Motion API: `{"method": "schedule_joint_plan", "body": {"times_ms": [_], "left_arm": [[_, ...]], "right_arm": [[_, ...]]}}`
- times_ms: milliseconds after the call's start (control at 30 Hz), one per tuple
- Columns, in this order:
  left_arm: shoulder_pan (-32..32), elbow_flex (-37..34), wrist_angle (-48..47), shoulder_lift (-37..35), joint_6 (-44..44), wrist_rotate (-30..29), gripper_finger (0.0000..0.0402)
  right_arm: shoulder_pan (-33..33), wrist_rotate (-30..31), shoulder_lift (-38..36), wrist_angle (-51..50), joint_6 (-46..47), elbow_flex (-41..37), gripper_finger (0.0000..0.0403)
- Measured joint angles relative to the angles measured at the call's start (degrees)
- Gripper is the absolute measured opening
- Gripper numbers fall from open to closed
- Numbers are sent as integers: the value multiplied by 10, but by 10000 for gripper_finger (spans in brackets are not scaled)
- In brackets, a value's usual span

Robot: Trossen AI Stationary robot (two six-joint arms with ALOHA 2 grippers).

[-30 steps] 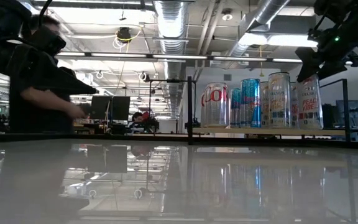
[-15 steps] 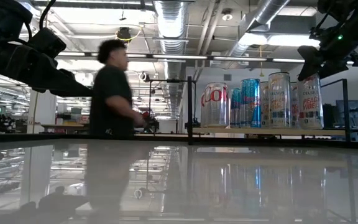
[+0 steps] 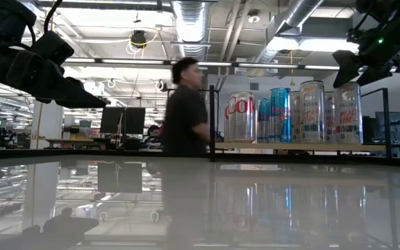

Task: Place canned beverage on shelf
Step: Put the black can on the shelf, then return to home position

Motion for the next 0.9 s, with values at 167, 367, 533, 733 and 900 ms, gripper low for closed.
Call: {"method": "schedule_joint_plan", "body": {"times_ms": [167,367,533,733,900], "left_arm": [[0,0,0,0,0,0,359],[0,0,0,0,0,0,359],[0,0,0,0,0,0,359],[0,0,0,0,0,0,359],[0,0,3,0,-21,1,359]], "right_arm": [[0,1,0,-2,0,0,359],[0,11,0,9,-23,4,357],[12,9,0,8,-26,39,357],[54,-25,-1,9,-25,87,356],[114,-80,5,36,-8,108,356]]}}
